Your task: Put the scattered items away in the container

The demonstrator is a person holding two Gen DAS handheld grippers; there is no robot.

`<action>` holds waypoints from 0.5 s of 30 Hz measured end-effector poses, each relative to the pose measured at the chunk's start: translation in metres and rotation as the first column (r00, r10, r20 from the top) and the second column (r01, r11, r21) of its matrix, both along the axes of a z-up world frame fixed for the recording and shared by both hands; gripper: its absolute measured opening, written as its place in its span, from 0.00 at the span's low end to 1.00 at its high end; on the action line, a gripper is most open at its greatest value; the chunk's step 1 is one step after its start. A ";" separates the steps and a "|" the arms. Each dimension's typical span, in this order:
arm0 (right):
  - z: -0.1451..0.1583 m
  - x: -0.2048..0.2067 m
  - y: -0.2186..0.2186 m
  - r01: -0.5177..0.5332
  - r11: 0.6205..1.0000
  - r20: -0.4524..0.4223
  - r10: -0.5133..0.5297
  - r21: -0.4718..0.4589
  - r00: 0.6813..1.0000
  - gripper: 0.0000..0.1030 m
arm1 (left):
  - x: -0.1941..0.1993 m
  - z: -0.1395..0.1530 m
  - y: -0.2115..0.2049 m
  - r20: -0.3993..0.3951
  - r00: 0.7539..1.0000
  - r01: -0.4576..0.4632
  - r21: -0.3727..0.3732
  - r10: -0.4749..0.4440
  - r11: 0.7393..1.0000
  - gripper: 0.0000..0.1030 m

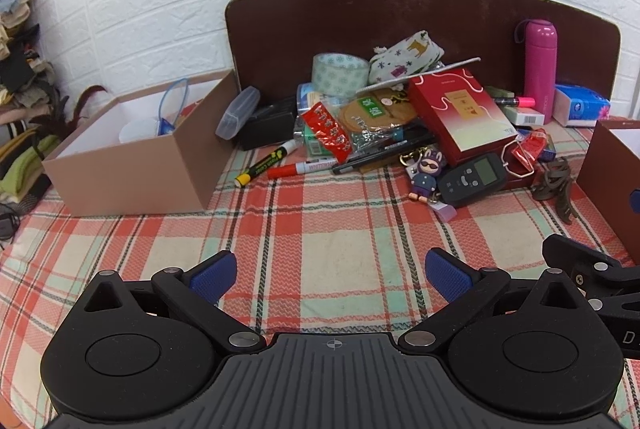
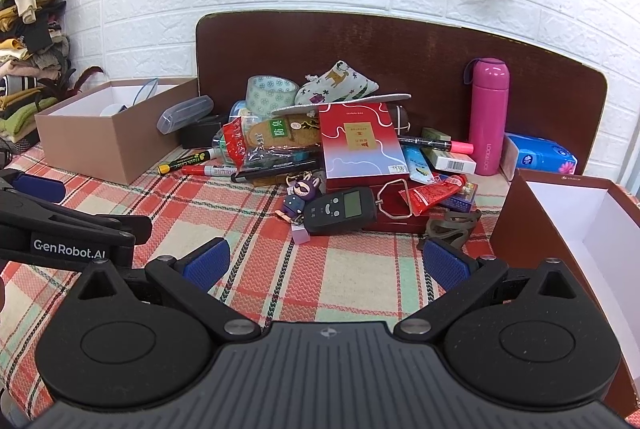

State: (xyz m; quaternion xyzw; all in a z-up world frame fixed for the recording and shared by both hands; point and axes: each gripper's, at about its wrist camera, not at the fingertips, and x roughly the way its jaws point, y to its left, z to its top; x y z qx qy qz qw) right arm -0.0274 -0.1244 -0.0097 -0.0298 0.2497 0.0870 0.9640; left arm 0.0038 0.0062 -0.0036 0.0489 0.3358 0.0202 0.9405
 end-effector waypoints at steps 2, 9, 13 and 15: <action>-0.001 0.000 0.000 0.001 1.000 0.000 -0.001 0.000 1.000 0.99 | 0.000 0.000 0.000 0.000 1.000 0.001 0.001 -0.001 1.000 1.00; -0.002 0.000 0.002 0.001 1.000 -0.006 -0.001 0.000 1.000 0.99 | 0.001 -0.001 0.001 -0.003 1.000 -0.001 0.001 0.001 1.000 1.00; 0.001 0.005 -0.003 -0.020 1.000 -0.012 0.020 -0.007 1.000 0.99 | 0.001 -0.001 0.001 -0.004 1.000 0.000 0.001 0.000 1.000 1.00; 0.000 0.005 -0.003 -0.018 1.000 -0.013 0.018 -0.006 1.000 0.99 | 0.001 -0.001 0.001 -0.005 1.000 0.001 0.001 -0.001 1.000 1.00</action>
